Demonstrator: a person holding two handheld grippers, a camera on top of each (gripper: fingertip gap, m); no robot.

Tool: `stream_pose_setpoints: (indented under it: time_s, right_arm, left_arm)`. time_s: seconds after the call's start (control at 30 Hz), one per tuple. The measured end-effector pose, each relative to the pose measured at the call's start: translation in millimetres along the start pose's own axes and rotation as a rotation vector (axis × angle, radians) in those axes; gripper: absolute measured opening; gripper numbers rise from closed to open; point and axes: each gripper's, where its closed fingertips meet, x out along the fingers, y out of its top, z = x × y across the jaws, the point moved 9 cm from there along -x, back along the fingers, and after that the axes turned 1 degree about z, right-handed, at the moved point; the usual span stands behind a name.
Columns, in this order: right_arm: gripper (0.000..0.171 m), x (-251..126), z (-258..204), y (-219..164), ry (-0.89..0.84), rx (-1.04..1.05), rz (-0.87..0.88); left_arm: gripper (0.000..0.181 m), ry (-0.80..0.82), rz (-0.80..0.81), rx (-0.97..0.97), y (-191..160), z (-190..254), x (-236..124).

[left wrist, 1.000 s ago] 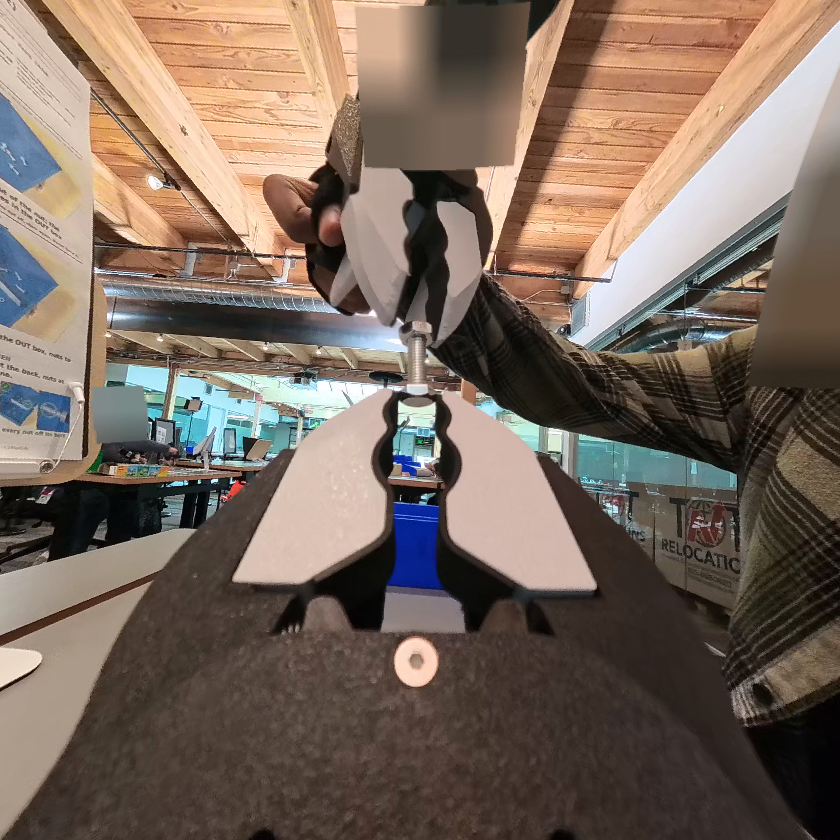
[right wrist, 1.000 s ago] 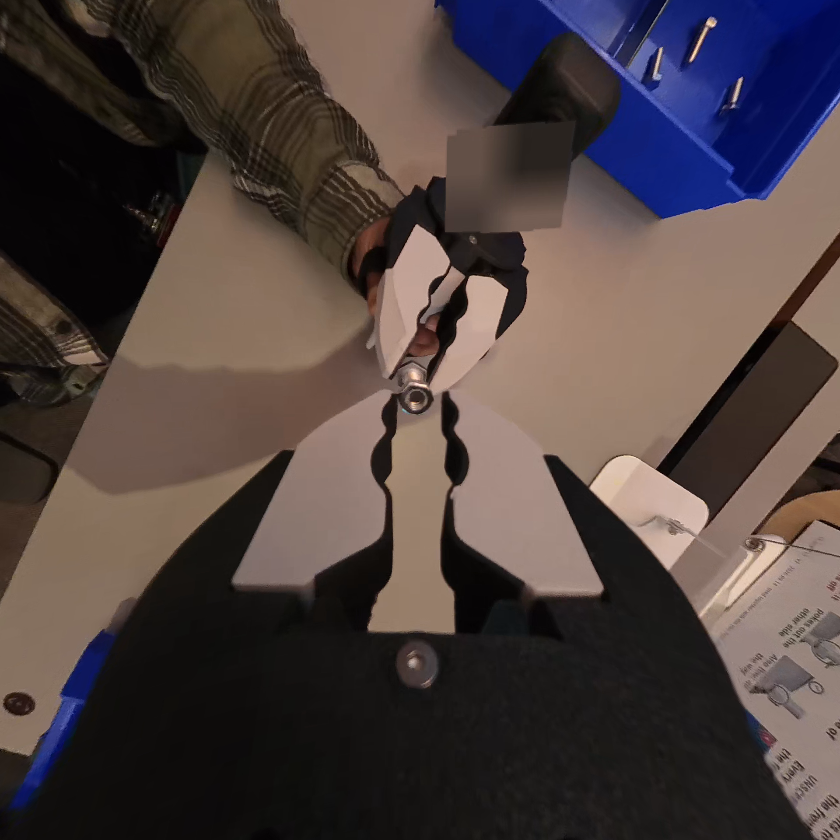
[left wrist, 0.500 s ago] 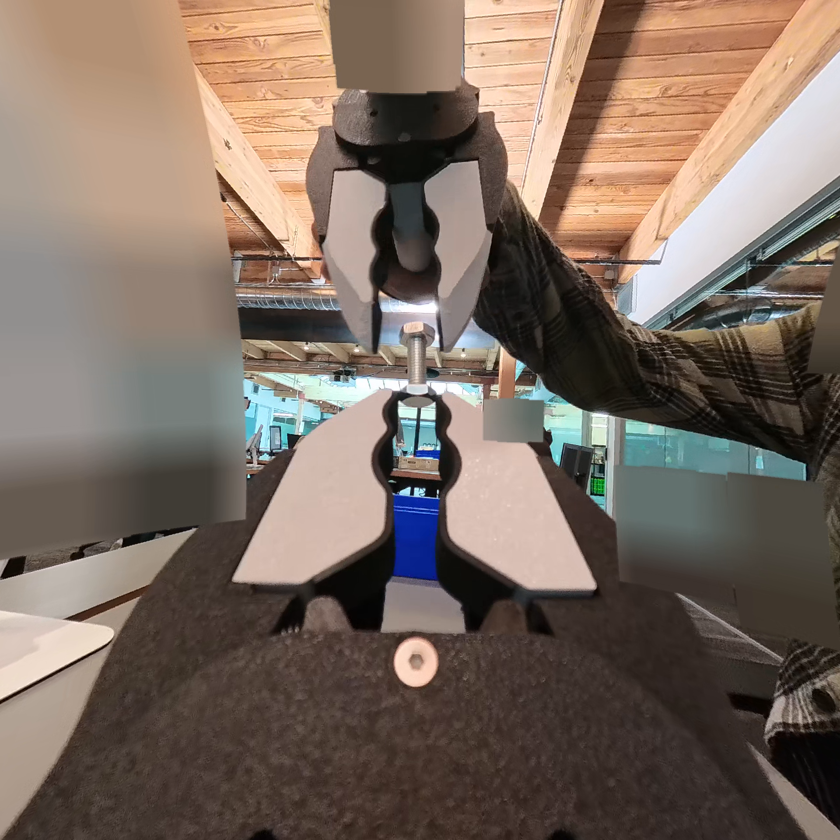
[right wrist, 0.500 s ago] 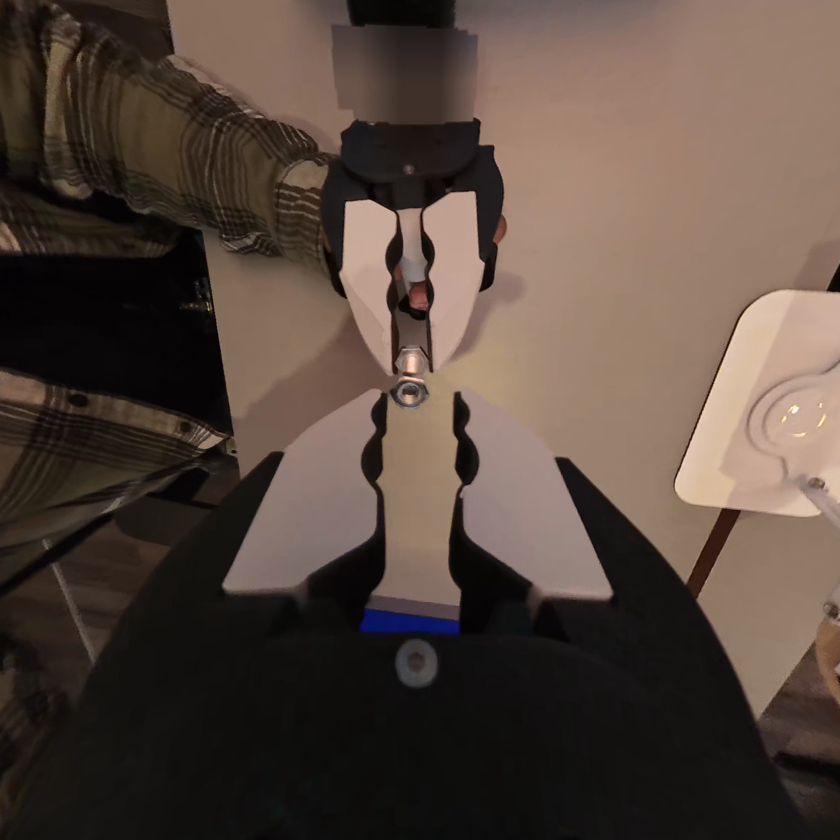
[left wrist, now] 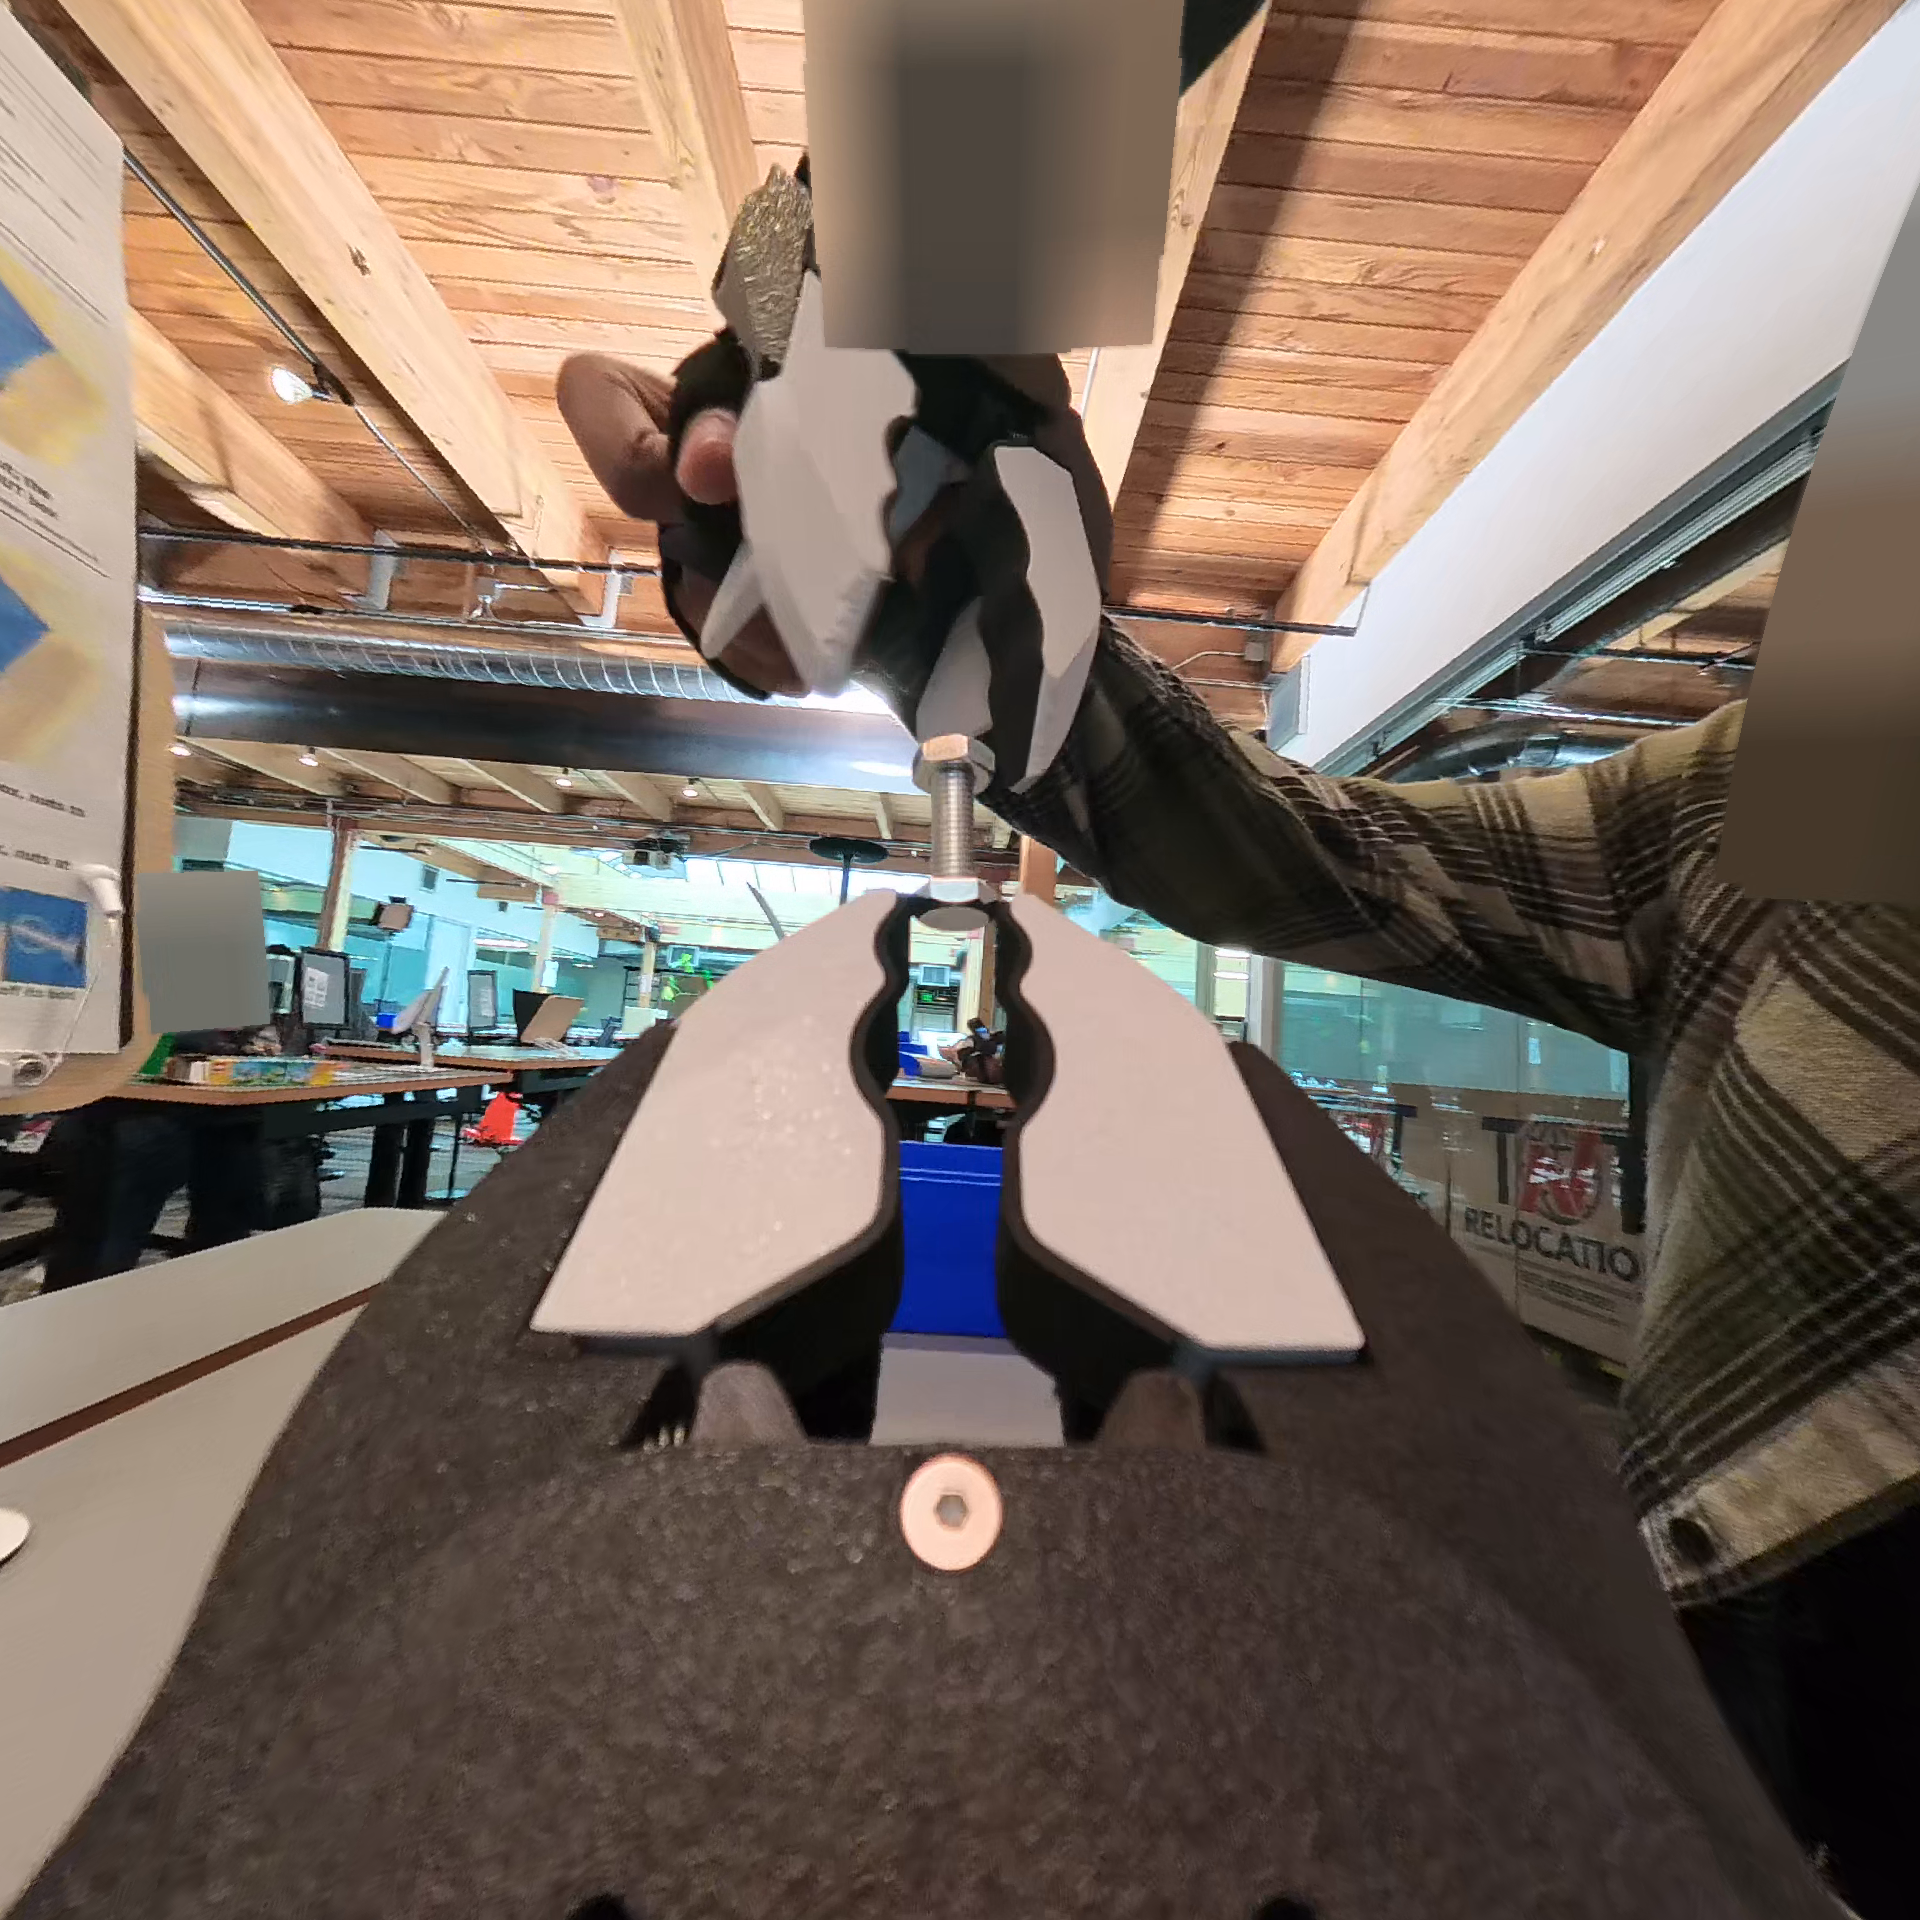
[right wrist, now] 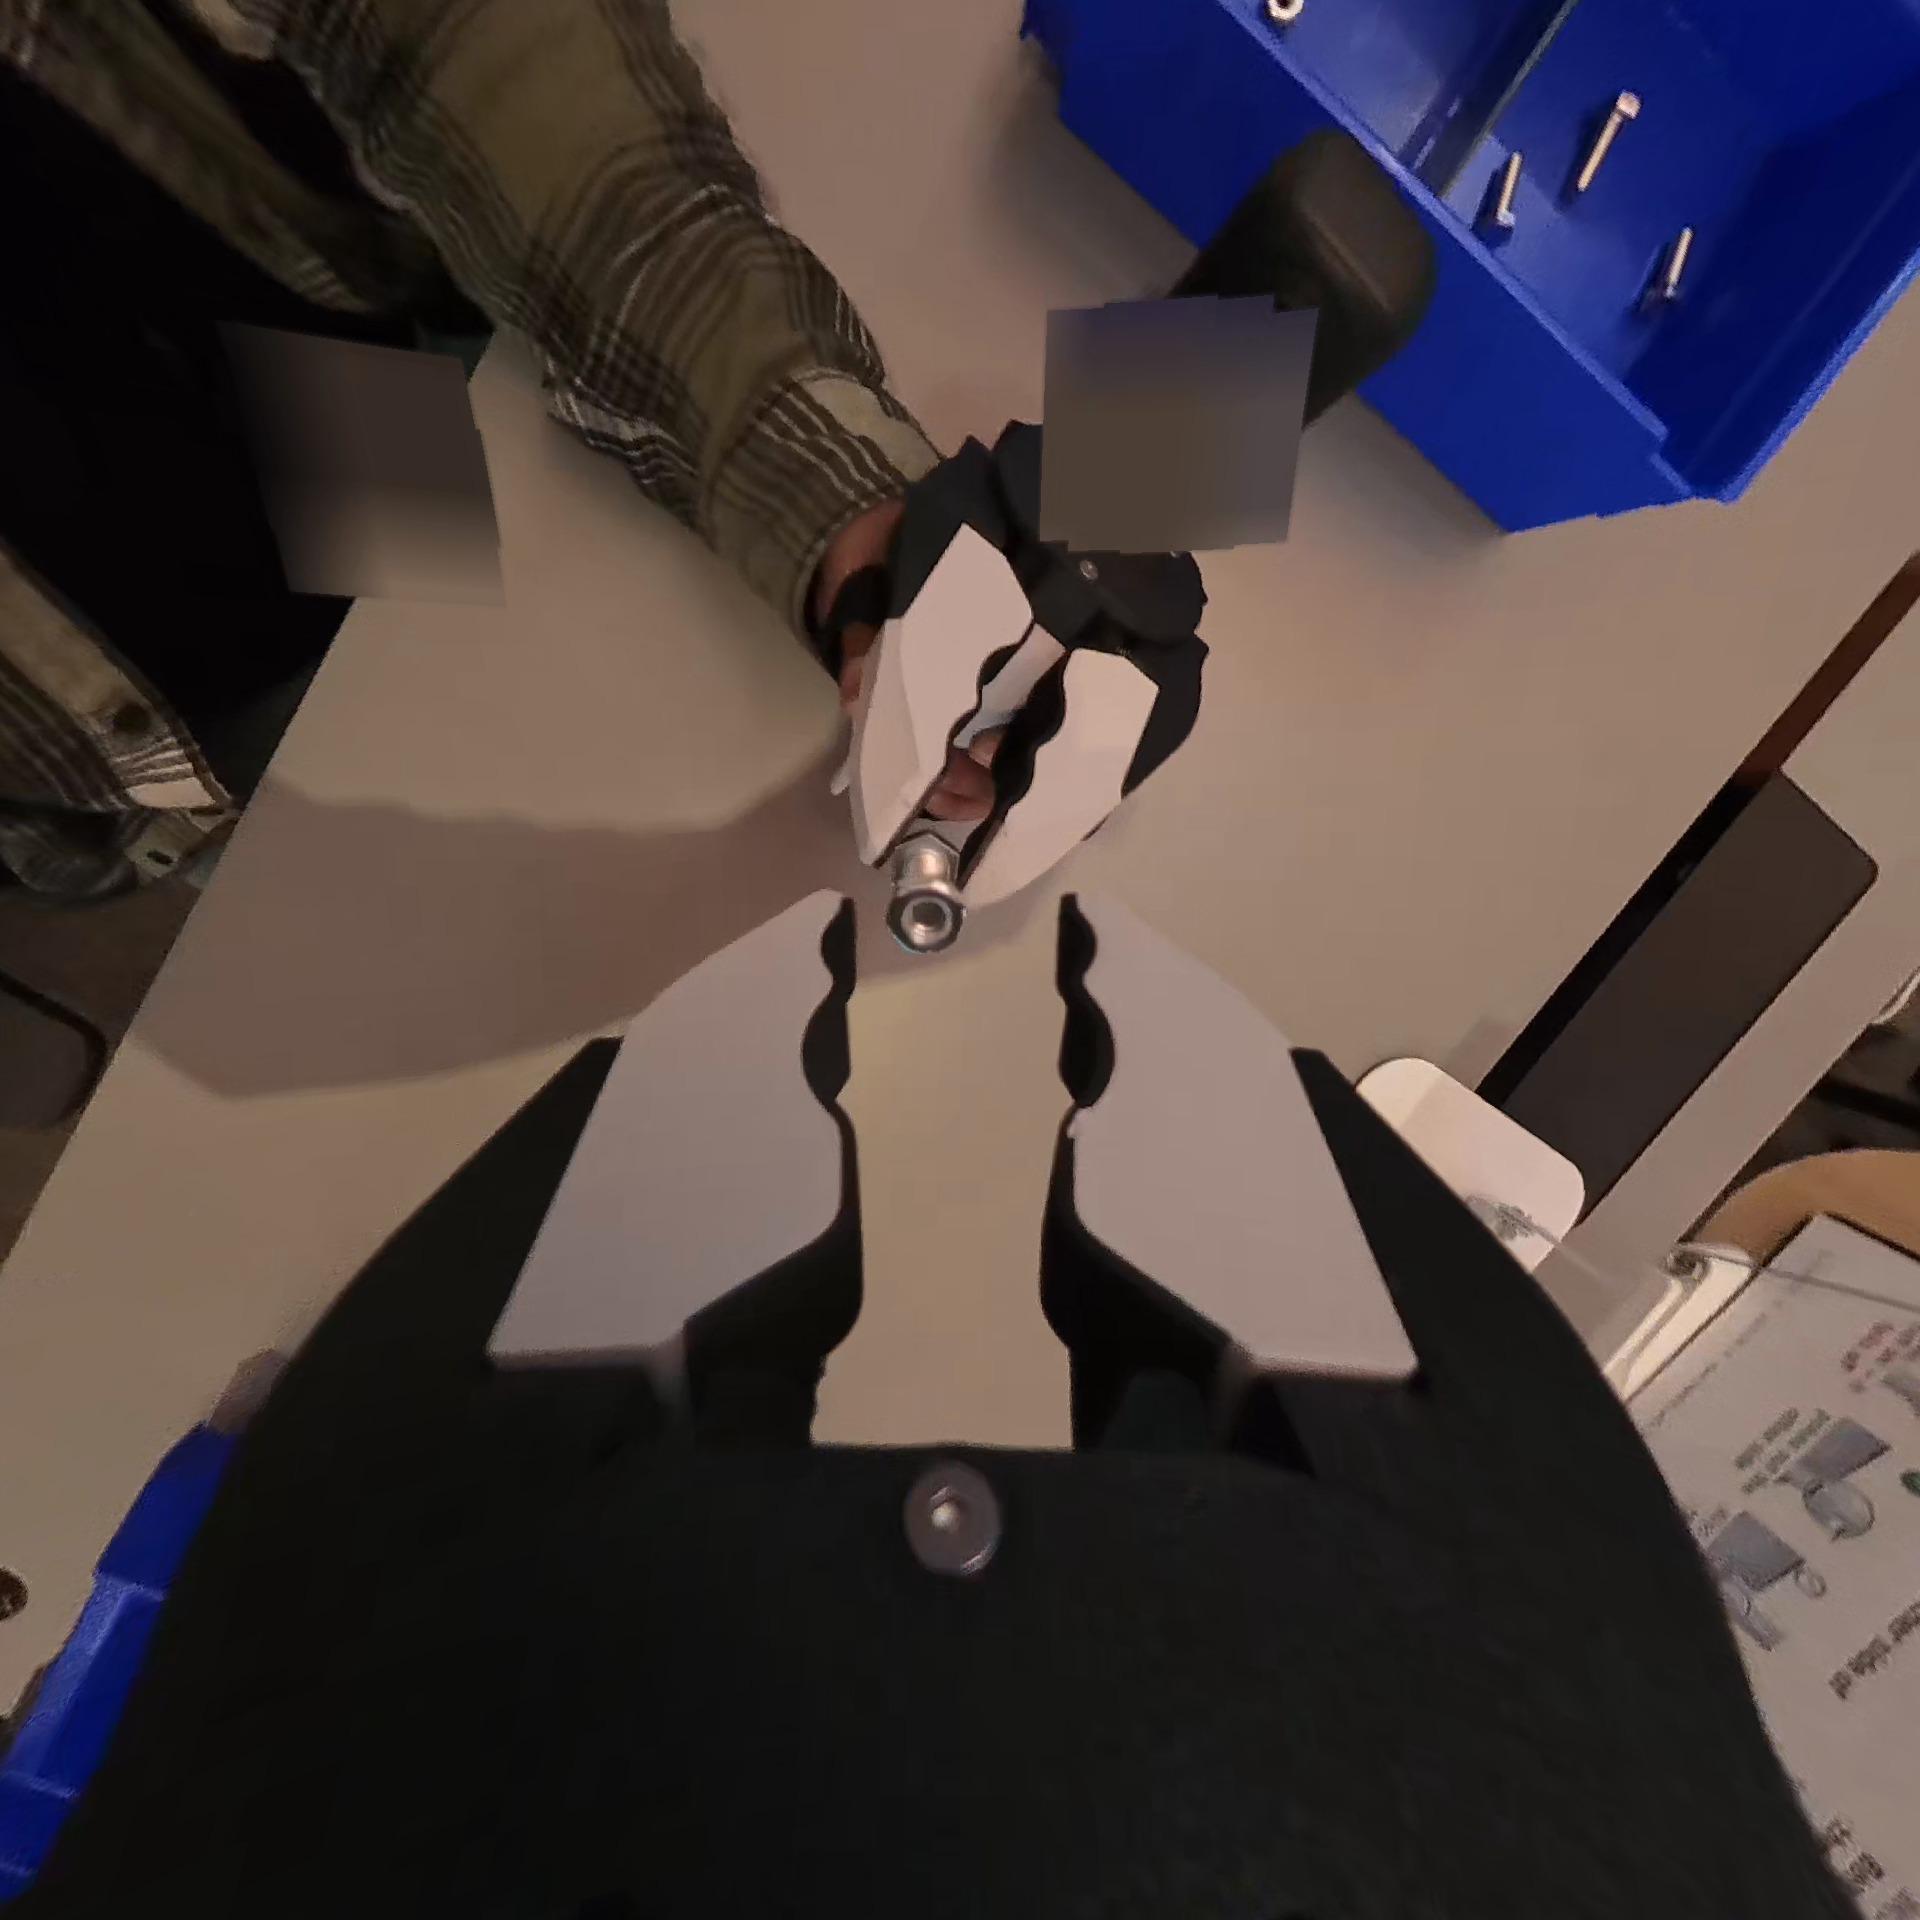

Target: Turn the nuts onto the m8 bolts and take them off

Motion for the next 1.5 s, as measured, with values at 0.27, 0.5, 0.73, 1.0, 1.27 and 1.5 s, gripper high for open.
stream_pose_setpoints:
  time_s: [0.27, 0.5, 0.73, 1.0, 1.27, 1.5]
  right_arm:
    - [0.014, 8, -4, 3, 0.073, -0.05, -0.075]
    - [0.014, 10, 4, 4, 0.069, 0.178, -0.144]
    - [0.014, 10, 13, 2, 0.107, 0.516, -0.147]
    - [0.04, 12, 14, -6, 0.101, 0.629, -0.202]
    - [0.049, -13, 10, -7, -0.022, 0.48, -0.065]
    - [0.011, -14, 4, -26, -0.195, 0.424, 0.017]
  left_arm:
    - [0.014, -0.018, -0.012, -0.013, -1, 0, 1]
    - [0.014, 0.052, -0.011, 0.034, 0, -1, -2]
    - [0.014, 0.12, -0.022, 0.122, 4, 2, -2]
    - [0.014, 0.107, -0.002, 0.105, 5, 3, -2]
    - [0.014, 0.07, 0.048, 0.038, 5, -1, -6]
    - [0.014, 0.061, 0.053, 0.031, 5, -1, -6]
